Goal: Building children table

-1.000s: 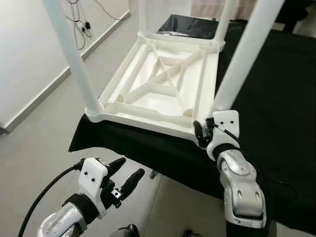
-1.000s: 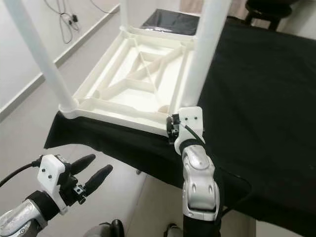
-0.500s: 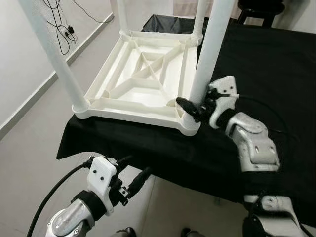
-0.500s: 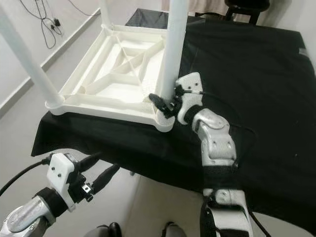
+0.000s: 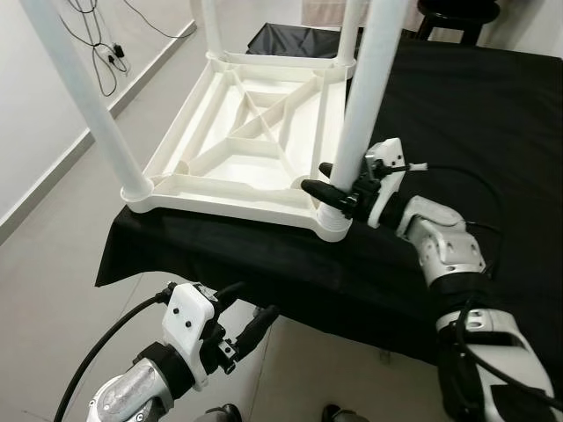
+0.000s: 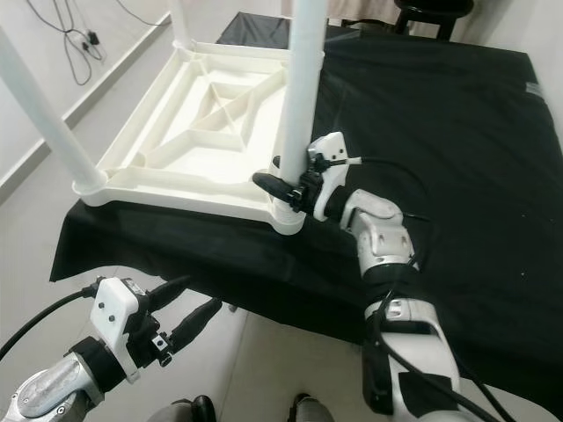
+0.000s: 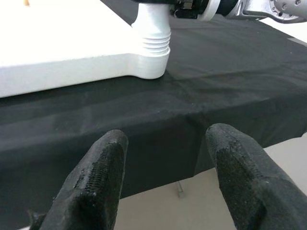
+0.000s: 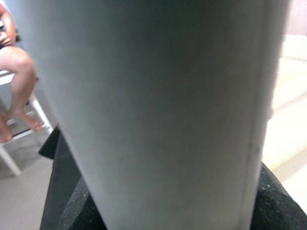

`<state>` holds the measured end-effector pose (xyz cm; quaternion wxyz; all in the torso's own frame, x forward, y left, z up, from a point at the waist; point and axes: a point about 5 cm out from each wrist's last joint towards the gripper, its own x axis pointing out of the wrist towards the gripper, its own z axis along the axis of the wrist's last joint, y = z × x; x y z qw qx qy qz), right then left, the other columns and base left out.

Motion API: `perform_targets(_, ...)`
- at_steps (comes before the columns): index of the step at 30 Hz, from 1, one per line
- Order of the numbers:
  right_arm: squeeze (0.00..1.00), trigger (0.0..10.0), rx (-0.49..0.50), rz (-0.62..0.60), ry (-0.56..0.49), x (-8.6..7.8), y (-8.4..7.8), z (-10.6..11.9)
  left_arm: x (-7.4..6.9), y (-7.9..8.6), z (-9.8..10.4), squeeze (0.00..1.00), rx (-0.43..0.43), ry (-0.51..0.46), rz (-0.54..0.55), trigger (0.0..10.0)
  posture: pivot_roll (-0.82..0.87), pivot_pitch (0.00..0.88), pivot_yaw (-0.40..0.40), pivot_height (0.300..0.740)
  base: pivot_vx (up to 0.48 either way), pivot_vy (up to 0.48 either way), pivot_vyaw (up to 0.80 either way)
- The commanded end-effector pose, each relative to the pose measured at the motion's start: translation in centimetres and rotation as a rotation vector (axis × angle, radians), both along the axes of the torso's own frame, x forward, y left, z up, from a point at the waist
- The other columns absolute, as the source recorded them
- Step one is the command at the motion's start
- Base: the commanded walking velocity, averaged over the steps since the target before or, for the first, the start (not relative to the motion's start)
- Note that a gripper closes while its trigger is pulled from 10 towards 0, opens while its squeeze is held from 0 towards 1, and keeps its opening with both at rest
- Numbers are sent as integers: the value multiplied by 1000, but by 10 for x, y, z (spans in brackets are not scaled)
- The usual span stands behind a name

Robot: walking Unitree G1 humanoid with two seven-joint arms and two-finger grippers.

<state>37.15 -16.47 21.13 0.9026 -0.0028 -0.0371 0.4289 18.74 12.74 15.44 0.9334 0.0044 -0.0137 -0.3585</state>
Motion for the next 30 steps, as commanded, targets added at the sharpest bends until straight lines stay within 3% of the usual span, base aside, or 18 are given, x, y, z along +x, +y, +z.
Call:
perform_targets(1,0,0,41,19,19,-3,-6,-6,-4,0,0,0,3,2,-18,10000,67,212,-26,740,0,0,0)
perform_targets(3,0,0,41,19,19,-3,-6,-6,-4,0,0,0,3,2,-18,10000,67,212,-26,740,0,0,0)
perform_targets(5,0,0,36,-21,17,-12,-14,-13,-4,0,0,0,0,4,-21,10000,48,217,-31,740,0,0,0)
perform_targets(8,0,0,50,-142,33,-34,-13,-25,-5,1,-1,0,-1,5,-22,10000,39,220,-39,740,0,0,0)
perform_targets(10,0,0,50,-142,33,-34,-13,-25,-5,1,-1,0,-1,5,-22,10000,39,220,-39,740,0,0,0)
perform_targets(11,0,0,-25,-376,54,-45,-10,-37,-6,3,-1,0,-1,6,-12,10000,35,223,-38,740,0,0,0)
perform_targets(12,0,0,-25,-376,54,-45,-10,-37,-6,3,-1,0,-1,6,-12,10000,35,223,-38,740,0,0,0)
perform_targets(13,0,0,-102,-641,114,-72,-7,-52,-7,6,0,0,-4,9,4,10000,11,222,-24,740,0,0,0)
perform_targets(14,0,0,-146,-807,150,-101,-2,-61,-8,10,0,0,-13,13,23,10000,-6,223,3,740,0,0,0)
perform_targets(15,0,0,-146,-807,150,-101,-2,-61,-8,10,0,0,-13,13,23,10000,-6,223,3,740,0,0,0)
perform_targets(16,0,0,-162,-908,174,-121,0,-64,-8,13,0,0,-19,16,36,10000,-6,223,3,740,0,0,0)
perform_targets(18,0,0,-176,-917,171,-125,2,-65,-7,13,1,0,-25,18,38,10000,-9,216,17,740,0,0,0)
perform_targets(23,0,0,-194,-866,126,-112,9,-63,-2,7,2,0,-16,10,-6,10000,6,200,7,740,0,0,0)
perform_targets(24,0,4118,-203,-850,127,-111,12,-62,-1,7,2,0,-13,8,-11,10000,7,193,10,740,0,0,0)
perform_targets(25,0,4118,-203,-850,127,-111,12,-62,-1,7,2,0,-13,8,-11,10000,7,193,10,740,0,0,0)
perform_targets(26,0,10000,-188,-819,127,-108,16,-60,1,6,1,0,-9,3,-8,10000,9,181,15,740,0,0,0)
perform_targets(27,773,10000,-177,-810,122,-107,19,-56,3,7,1,0,-11,2,-1,10000,12,174,20,740,0,0,0)
perform_targets(30,773,10000,-168,-808,118,-107,21,-53,4,7,0,0,-13,2,4,10000,12,174,20,740,0,0,0)
